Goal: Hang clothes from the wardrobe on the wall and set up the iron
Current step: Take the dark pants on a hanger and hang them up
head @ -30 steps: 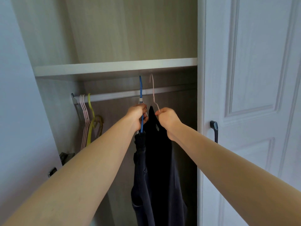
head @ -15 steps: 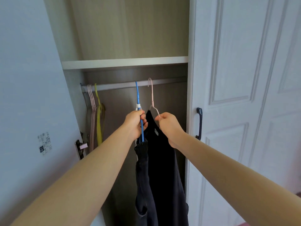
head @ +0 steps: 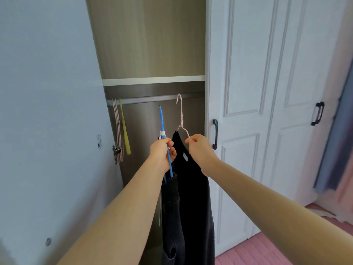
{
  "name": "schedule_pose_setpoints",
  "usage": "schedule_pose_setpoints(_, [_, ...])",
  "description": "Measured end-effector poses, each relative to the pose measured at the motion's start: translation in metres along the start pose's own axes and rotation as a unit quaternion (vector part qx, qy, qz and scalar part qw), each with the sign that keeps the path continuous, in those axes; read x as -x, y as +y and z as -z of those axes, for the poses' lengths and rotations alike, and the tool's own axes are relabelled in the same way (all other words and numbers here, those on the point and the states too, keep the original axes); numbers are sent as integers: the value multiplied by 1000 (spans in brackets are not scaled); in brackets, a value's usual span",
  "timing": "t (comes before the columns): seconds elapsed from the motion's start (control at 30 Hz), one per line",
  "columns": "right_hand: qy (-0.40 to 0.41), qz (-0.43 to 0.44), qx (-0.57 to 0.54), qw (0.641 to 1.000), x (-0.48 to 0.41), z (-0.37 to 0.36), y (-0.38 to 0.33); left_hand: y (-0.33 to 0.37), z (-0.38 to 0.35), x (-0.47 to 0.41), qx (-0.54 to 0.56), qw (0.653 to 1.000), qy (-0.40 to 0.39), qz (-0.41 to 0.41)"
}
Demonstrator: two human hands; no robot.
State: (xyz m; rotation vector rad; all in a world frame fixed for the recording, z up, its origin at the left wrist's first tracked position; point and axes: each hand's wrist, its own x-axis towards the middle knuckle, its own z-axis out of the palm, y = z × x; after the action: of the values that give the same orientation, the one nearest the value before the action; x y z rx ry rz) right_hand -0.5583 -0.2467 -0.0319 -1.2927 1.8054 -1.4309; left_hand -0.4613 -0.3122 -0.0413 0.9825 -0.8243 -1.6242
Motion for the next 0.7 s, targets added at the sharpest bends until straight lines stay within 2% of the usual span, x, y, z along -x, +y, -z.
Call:
schedule_pose_setpoints(0.17, [23, 38, 40, 998, 59, 20, -17, 2, 0, 62, 29, 999, -17, -5])
schedule_pose_setpoints(0.37, [63, 59, 53, 995, 128, 41, -47, 18, 8, 132, 87, 990, -109, 5])
schedule_pose_setpoints(0.7, [118, 81, 95, 985, 249, 77, -82, 42, 33, 247, 61, 975, -210, -26])
